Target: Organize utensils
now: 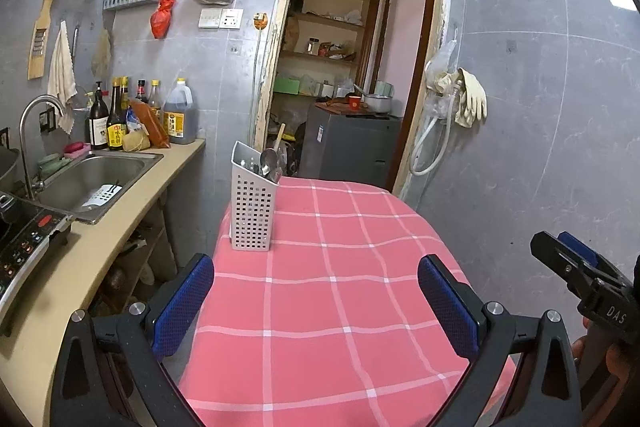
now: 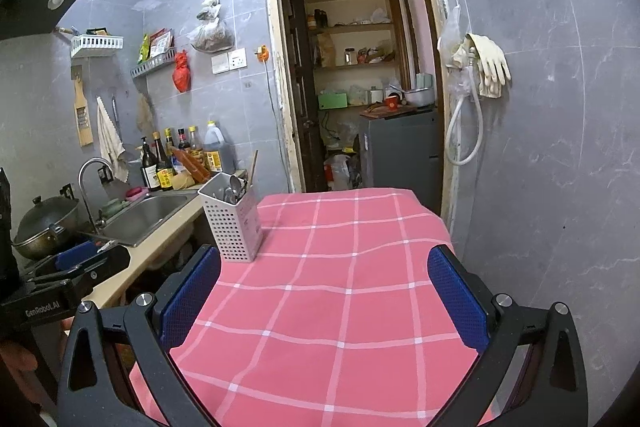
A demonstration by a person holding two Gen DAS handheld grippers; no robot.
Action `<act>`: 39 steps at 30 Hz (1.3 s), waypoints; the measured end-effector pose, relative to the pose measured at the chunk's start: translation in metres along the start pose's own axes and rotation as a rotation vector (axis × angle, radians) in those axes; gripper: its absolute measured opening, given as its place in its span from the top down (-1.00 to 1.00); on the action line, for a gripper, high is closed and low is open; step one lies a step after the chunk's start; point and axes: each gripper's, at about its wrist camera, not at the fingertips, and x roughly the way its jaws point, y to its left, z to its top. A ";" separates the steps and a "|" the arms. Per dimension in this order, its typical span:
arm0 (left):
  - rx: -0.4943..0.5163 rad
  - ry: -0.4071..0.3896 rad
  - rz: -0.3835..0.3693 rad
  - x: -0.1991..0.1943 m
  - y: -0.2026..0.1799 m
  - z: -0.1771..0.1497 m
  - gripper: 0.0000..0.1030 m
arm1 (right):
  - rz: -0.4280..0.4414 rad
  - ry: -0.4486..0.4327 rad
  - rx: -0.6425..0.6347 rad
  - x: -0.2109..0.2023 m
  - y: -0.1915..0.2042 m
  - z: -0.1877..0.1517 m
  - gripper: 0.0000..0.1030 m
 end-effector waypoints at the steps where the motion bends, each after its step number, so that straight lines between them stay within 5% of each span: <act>1: -0.001 -0.002 0.000 0.000 -0.001 0.000 -0.99 | 0.002 0.001 0.002 0.000 0.000 0.000 -0.97; 39: -0.017 -0.010 0.014 -0.002 0.004 -0.002 -0.99 | 0.002 0.006 0.003 -0.003 0.001 0.002 -0.97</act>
